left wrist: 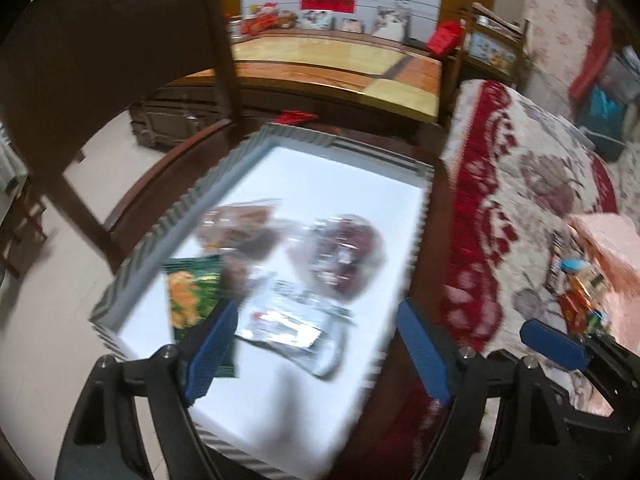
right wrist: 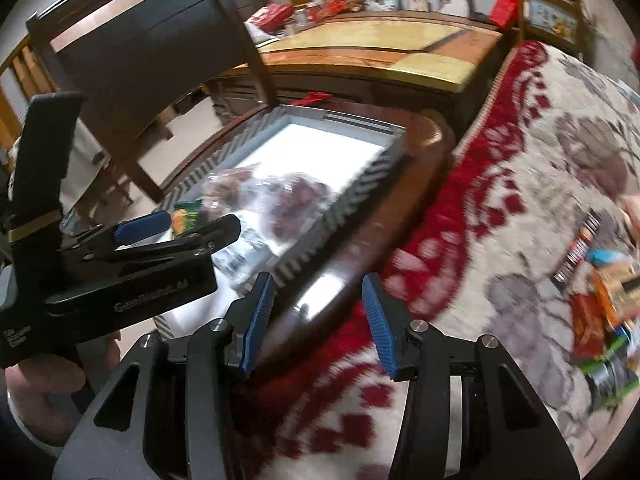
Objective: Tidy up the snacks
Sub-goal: 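Move back to the pile and grasp the Nescafe stick with the left gripper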
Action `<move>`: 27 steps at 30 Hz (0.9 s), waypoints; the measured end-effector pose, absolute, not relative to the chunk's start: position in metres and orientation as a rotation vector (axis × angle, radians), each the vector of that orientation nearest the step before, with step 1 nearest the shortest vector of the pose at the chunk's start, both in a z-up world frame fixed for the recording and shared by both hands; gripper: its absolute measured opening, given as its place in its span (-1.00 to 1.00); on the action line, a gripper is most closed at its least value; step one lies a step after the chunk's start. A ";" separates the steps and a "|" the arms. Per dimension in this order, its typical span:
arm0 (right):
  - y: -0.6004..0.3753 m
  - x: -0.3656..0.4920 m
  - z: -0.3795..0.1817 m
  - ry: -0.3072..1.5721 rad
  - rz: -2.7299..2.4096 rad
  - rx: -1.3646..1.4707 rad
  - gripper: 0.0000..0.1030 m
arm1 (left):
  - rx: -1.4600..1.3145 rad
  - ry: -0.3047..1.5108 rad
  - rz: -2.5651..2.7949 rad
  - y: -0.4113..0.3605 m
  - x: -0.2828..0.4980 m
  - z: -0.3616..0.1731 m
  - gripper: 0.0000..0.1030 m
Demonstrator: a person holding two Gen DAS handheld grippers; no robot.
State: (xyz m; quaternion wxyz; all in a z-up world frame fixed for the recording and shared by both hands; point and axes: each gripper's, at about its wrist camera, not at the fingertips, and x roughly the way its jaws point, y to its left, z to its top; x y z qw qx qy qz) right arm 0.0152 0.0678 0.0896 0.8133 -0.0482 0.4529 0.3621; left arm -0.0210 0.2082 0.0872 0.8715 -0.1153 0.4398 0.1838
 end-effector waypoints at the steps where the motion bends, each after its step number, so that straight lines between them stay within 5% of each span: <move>1: 0.062 0.016 0.089 0.966 0.762 -0.095 -0.12 | -0.235 0.920 0.369 0.201 -0.019 0.088 0.63; 27: -0.126 0.040 0.070 0.974 0.378 0.011 -0.11 | -0.144 1.051 0.022 0.062 0.063 0.063 0.63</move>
